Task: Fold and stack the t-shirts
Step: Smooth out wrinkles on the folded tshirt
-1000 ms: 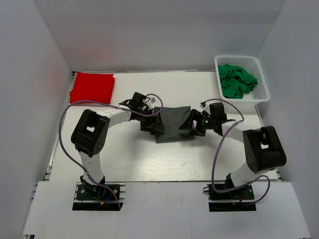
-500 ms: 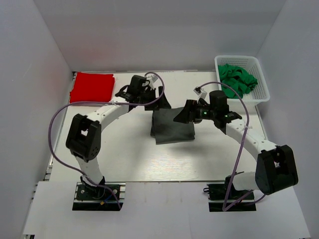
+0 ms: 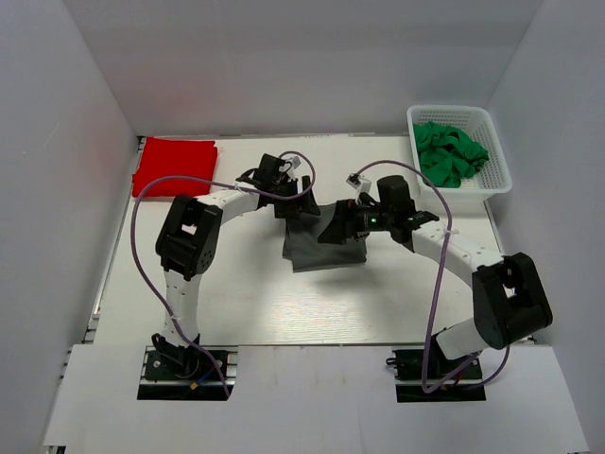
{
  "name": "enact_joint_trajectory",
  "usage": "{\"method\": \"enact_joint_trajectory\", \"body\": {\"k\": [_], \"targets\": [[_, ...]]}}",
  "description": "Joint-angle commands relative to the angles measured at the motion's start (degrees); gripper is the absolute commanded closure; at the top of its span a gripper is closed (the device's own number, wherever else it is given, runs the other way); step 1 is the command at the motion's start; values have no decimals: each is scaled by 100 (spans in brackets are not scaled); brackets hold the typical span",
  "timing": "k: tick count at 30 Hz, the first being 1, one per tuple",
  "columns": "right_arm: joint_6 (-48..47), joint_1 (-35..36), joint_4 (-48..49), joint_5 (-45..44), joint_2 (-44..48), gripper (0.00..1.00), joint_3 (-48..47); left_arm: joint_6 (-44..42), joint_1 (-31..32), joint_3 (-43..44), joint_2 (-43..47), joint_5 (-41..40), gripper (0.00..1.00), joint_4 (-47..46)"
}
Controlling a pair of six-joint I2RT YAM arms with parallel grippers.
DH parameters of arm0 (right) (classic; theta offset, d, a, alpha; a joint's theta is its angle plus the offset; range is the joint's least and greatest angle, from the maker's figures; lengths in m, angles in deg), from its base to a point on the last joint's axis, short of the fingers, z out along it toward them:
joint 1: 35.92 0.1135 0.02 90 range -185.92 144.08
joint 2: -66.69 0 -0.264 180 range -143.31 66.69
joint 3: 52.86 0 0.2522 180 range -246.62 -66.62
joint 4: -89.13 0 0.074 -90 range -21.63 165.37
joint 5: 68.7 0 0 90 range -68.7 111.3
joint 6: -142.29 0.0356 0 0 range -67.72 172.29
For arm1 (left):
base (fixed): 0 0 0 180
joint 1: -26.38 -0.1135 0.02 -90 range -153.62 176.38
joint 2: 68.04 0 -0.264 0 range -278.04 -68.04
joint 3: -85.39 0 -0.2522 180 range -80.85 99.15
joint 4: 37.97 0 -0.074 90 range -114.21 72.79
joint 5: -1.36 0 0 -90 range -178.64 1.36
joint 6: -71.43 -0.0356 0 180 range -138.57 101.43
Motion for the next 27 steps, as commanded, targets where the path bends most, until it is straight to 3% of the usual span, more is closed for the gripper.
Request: {"method": "enact_joint_trajectory", "body": {"k": [1,10,17,22,27], "targets": [[-515,214,263,234,-1,10,-118,-204,-38,-207,157,-35,11,-162],[-15,311,1784,883,-1116,10,426,-265,-38,241,218,36,9,-40],[-155,285,1628,990,-2066,10,392,-379,-90,1208,219,-202,2,480],[-313,293,1294,911,-1479,10,207,-309,-90,1402,367,-202,0,760],[-322,276,1092,544,-374,10,-38,-117,-90,630,1017,-412,0,761]]}}
